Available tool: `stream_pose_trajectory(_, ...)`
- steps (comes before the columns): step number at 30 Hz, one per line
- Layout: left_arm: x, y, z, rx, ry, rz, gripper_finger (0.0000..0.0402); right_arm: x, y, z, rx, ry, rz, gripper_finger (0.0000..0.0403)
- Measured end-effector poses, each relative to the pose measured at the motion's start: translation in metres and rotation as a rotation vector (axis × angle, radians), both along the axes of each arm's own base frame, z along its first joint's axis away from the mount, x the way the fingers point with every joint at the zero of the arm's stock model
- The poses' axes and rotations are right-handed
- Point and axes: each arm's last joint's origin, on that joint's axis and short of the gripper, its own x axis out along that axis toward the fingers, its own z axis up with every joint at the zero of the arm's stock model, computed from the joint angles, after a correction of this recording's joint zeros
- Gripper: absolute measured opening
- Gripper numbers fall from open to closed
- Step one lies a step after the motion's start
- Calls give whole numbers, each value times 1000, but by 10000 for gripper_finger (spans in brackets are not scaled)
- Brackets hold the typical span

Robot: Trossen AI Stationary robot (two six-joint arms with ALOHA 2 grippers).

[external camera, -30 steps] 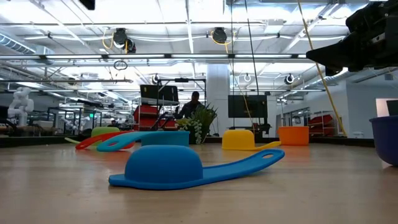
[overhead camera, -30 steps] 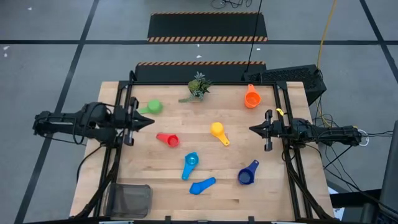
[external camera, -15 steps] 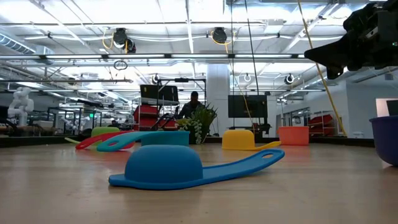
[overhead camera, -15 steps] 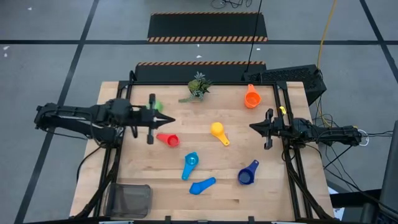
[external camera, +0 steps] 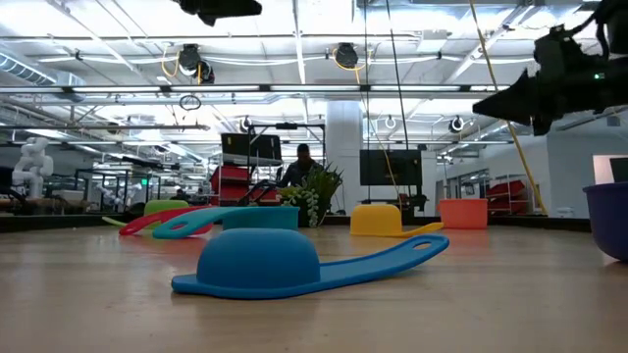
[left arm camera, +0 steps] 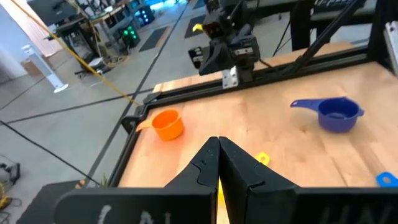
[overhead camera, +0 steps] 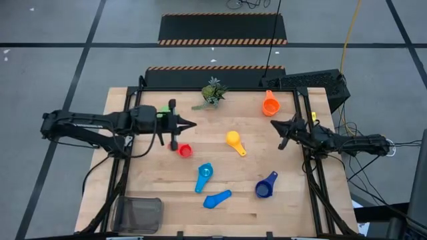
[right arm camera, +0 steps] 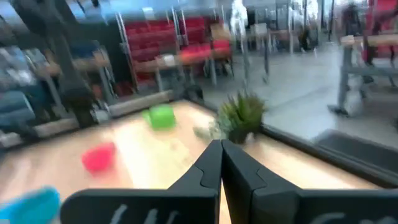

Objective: Nest measuring cups in basket
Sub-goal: Move the orange measuring cup to the center of the table

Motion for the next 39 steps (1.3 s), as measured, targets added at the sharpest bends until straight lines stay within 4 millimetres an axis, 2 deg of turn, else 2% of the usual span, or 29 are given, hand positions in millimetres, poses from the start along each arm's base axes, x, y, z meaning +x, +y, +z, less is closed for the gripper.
stream_pose_trajectory(3, 3, 3, -2, 8, 1, 11, 8, 1, -4, 24, -10, 50, -80, 0)
stream_pose_trajectory(7, 3, 6, 0, 12, -19, 23, 8, 8, -13, 48, -37, 236, -233, 0)
stream_pose_trajectory(11, 1, 7, 2, 19, -27, 24, 8, 26, -28, 79, -59, 341, -361, 0)
stream_pose_trajectory(15, 1, 7, 2, 26, -24, 22, 8, 50, -52, 91, -39, 516, -429, 0)
stream_pose_trajectory(18, 1, 7, 2, 25, -26, 23, 8, 62, -74, 90, 33, 645, -436, 0)
stream_pose_trajectory(23, 1, 7, 1, 1, -11, 29, 8, 71, -109, 74, 168, 732, -415, 0)
stream_pose_trajectory(31, -1, 7, -5, -29, 50, 51, 8, 53, -147, 54, 315, 803, -528, 0)
stream_pose_trajectory(39, 0, 7, -10, -45, 83, 67, 8, 41, -166, 39, 412, 844, -619, 0)
